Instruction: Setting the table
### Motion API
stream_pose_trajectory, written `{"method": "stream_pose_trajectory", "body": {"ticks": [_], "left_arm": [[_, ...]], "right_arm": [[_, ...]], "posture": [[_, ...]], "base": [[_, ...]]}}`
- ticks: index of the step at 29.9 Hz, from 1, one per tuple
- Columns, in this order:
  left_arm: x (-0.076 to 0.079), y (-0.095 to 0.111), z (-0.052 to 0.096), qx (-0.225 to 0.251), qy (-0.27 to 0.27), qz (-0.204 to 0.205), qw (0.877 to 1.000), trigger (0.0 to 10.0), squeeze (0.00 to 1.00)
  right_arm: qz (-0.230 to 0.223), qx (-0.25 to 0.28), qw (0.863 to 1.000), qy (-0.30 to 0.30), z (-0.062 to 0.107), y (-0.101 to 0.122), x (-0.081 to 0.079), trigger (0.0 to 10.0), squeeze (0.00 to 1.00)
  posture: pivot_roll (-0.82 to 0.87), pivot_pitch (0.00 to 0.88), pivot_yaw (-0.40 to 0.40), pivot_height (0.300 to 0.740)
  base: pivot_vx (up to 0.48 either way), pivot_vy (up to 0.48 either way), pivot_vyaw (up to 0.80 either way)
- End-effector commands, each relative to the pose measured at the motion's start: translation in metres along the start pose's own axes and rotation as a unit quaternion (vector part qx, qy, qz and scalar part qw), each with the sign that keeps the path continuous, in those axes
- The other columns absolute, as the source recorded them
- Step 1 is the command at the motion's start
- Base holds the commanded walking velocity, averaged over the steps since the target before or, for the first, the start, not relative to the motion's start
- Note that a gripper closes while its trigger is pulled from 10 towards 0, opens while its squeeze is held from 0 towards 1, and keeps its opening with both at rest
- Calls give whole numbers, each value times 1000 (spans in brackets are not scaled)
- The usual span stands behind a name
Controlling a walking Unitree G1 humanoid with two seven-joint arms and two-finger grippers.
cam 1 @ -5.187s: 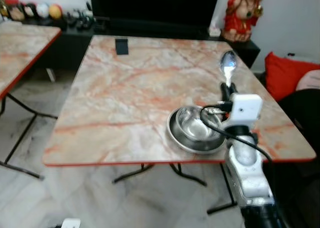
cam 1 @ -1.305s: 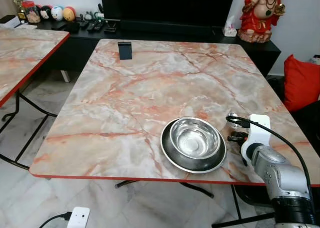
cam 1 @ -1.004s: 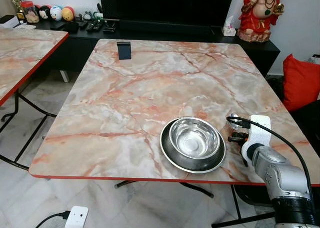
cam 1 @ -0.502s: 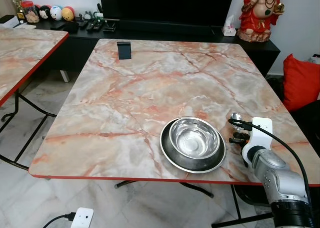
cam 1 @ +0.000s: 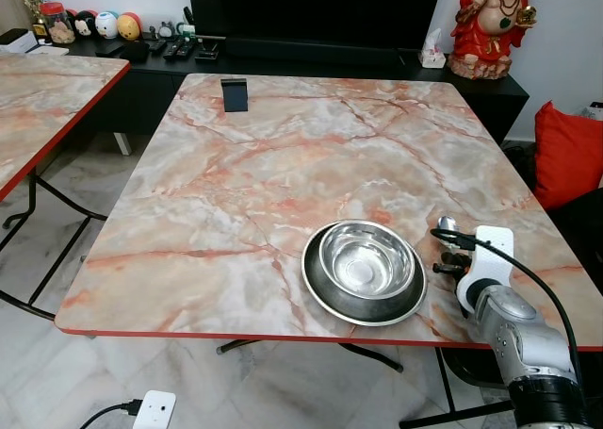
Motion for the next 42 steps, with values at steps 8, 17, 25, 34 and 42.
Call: {"method": "stream_pose_trajectory", "body": {"ticks": [8, 17, 25, 34, 42], "left_arm": [[3, -7, 1, -11, -4, -2, 1000, 10000, 0], [3, -8, 1, -12, -2, -3, 1000, 10000, 0], [3, -8, 1, -13, -3, -4, 1000, 10000, 0], [3, -8, 1, -12, -3, -5, 1000, 10000, 0], [3, -10, 1, -15, -3, -5, 1000, 10000, 0]], "right_arm": [[-3, 9, 1000, 4, -3, 3, 2, 10000, 0], [-2, 6, 1000, 13, -3, -2, 0, 10000, 0], [-3, 4, 1000, 15, -4, -6, -1, 10000, 0], [0, 2, 1000, 10, -5, -9, -1, 10000, 0], [0, -4, 1000, 3, -6, -15, 1, 10000, 0]], "posture": [[-8, 0, -29, 728], [-10, 0, -25, 728], [-8, 0, -22, 728], [-2, 0, -25, 728], [1, 0, -25, 728]], "base": [[0, 0, 0], [0, 0, 0], [0, 0, 0], [0, 0, 0], [0, 0, 0]]}}
Point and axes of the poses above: a point about 5 cm out from each wrist's last joint towards the gripper, its own z axis pointing back from the gripper into the wrist, its own y axis along the axis of the wrist's last joint, x = y × z, the point moved 3 cm from there along -z, pointing out of the wrist towards the gripper, and after that the axes turned 14 degrees about -z, right-handed, at the moved point
